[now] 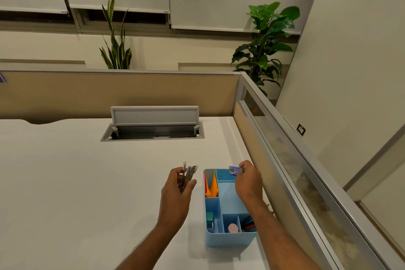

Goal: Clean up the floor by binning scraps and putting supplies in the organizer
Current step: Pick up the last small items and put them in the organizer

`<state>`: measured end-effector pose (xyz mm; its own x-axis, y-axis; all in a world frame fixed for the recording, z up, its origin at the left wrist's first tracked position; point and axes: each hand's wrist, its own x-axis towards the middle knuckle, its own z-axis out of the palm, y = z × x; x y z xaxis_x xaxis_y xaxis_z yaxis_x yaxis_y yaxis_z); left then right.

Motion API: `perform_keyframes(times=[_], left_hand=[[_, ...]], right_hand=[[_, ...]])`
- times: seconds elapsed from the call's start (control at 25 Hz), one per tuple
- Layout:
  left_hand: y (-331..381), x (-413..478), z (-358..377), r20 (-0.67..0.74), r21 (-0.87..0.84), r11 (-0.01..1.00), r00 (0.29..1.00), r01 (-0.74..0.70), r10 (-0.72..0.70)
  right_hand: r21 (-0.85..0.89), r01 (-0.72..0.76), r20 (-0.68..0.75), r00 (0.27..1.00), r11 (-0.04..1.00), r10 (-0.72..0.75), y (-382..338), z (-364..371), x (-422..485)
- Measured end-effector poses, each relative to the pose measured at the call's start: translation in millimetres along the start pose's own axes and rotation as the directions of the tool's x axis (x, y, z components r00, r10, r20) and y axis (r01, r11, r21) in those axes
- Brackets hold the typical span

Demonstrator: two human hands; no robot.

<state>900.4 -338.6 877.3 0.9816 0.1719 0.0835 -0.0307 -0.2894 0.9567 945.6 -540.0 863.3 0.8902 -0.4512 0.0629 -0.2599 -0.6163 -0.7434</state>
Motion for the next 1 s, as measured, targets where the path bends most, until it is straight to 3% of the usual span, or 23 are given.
perform_keyframes(times=[0.36, 1.0], left_hand=[[-11.5, 7.4, 5.1, -0.008, 0.004, 1.000, 1.000, -0.008, 0.008], [-22.4, 8.5, 14.6, 0.004, 0.034, 0.999, 1.000, 0.016, -0.016]], right_hand=[[-0.437, 0.182, 0.128, 0.982, 0.881, -0.139, 9.0, 8.4, 18.7], [-0.633, 0.219, 0.181, 0.974, 0.743, -0.132, 12.6, 23.5, 22.5]])
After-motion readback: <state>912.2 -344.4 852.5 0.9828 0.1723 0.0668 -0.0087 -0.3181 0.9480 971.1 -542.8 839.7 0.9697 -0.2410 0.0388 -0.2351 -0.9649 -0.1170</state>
